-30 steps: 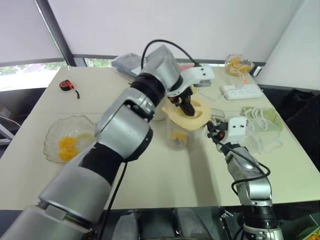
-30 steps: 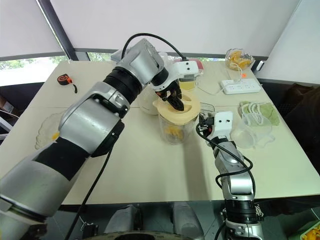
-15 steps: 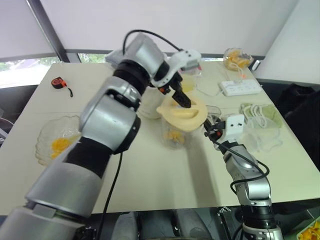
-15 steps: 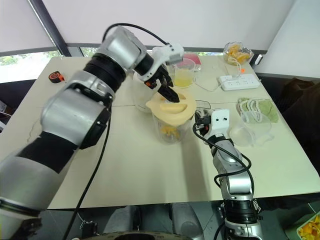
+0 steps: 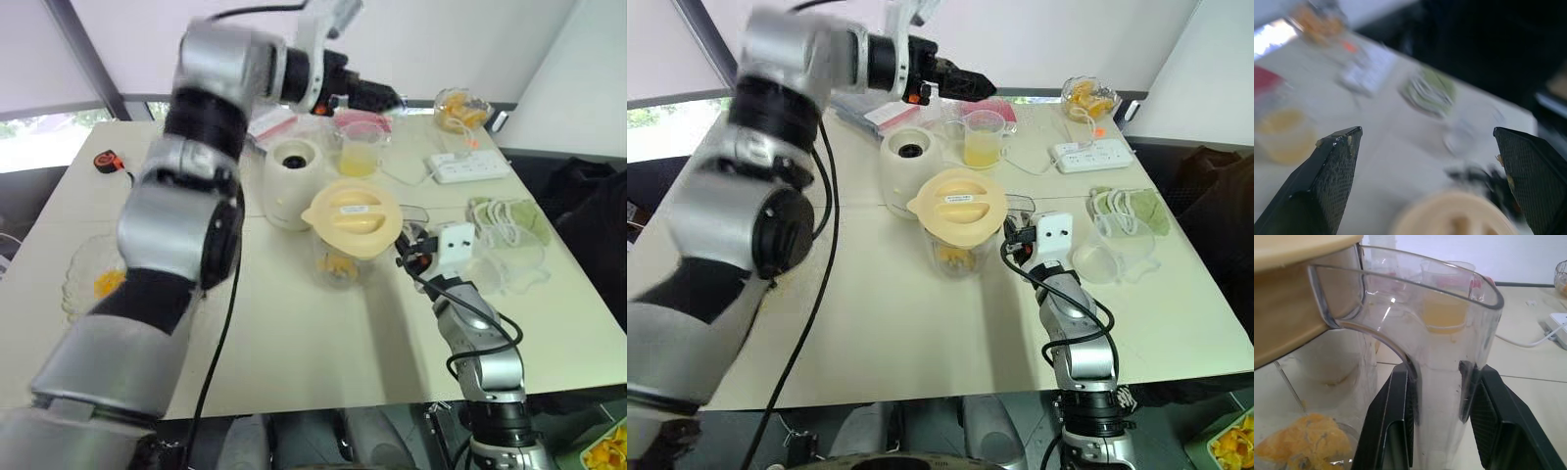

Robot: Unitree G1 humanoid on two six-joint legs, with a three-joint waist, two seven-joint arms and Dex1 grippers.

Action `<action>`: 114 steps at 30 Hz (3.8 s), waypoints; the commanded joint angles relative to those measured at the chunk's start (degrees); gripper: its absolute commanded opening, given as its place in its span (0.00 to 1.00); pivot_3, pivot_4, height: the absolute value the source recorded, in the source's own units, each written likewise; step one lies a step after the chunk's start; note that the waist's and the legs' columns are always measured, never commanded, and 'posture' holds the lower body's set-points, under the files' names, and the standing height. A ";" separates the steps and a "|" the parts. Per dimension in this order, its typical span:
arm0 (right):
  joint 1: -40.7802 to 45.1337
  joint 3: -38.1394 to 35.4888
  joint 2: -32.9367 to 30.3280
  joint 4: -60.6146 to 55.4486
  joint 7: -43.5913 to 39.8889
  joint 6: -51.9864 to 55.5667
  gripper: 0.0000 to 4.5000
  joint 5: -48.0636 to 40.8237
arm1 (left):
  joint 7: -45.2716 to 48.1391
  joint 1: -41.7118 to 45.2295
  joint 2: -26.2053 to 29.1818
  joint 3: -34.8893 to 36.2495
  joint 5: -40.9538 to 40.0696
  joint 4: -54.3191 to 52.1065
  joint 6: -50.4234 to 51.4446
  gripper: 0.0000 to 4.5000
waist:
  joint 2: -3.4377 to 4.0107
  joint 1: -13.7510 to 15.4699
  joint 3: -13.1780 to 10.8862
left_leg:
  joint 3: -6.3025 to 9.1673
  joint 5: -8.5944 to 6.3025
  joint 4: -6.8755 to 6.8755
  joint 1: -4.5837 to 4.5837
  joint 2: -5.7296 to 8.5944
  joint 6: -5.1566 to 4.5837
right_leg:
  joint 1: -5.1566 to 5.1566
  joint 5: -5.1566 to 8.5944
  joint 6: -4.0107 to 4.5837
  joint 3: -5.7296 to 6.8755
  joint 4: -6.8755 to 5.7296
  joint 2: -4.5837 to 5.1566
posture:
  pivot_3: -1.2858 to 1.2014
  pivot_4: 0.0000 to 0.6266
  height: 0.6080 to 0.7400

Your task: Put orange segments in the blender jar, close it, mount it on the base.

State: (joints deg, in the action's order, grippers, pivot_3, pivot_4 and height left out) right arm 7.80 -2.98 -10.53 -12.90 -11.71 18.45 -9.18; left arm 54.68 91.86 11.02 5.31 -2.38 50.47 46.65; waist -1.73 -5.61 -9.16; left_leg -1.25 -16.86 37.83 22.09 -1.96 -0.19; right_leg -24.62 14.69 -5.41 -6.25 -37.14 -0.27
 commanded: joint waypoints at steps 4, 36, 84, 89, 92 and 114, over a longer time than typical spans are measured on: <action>-1.48 3.15 0.69 3.05 -0.83 1.49 0.22 1.18 | -18.38 -24.52 -4.37 3.16 -2.30 -31.97 -11.87 0.99 | -0.02 0.16 -0.02 | -0.03 0.19 -0.02 -0.12 -0.23 0.34 | 0.03 -0.06 0.08 -0.04 -0.22 0.00 | 0.52 0.24 1.00; 5.96 -2.62 -3.61 -2.82 -1.00 7.31 0.22 -1.60 | -49.51 -77.42 -8.06 -4.44 4.04 -57.30 -35.89 0.99 | -0.09 2.20 -0.04 | -0.25 0.22 0.32 -0.01 0.15 0.39 | 0.26 -0.12 0.11 0.05 0.12 0.55 | 0.52 0.24 1.00; 74.68 -5.28 -2.02 58.26 8.31 1.41 0.22 0.72 | -47.55 -82.92 -4.45 -10.98 8.29 -51.48 -45.48 0.99 | 0.48 1.67 -0.39 | -0.26 0.24 0.12 1.14 0.18 0.38 | -0.92 -0.22 -0.05 0.32 0.04 0.98 | 0.52 0.24 1.00; 75.46 -5.05 -0.47 59.30 9.32 1.84 0.22 1.16 | -47.81 -82.89 -4.34 -10.94 8.27 -51.59 -45.28 0.99 | 0.48 1.62 -0.39 | -0.25 0.24 0.12 1.14 0.18 0.38 | -0.92 -0.22 -0.05 0.33 0.03 0.97 | 0.52 0.24 1.00; 75.05 -4.71 0.34 58.47 9.60 2.68 0.22 1.25 | -47.84 -82.83 -4.25 -10.88 8.28 -51.62 -45.19 0.99 | 0.49 1.61 -0.39 | -0.23 0.24 0.12 1.13 0.18 0.38 | -0.92 -0.22 -0.05 0.34 0.01 0.97 | 0.52 0.24 1.00; 68.52 -3.23 0.30 41.29 11.75 15.76 0.22 3.11 | -48.56 -82.00 -5.38 -11.02 8.07 -49.89 -45.36 0.99 | 0.50 1.67 -0.38 | -0.17 0.24 0.14 1.15 0.18 0.39 | -0.92 -0.23 -0.05 0.43 -0.04 1.01 | 0.52 0.24 1.00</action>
State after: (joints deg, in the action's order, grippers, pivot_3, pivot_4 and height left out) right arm 75.31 -5.62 -9.37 32.01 -0.32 34.36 -6.36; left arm 6.39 9.23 5.76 -5.85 5.68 1.58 2.07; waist -1.24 -3.94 -9.54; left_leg -1.41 -16.61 37.97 23.24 -1.79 0.20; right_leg -25.54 14.46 -5.46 -5.81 -37.18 0.74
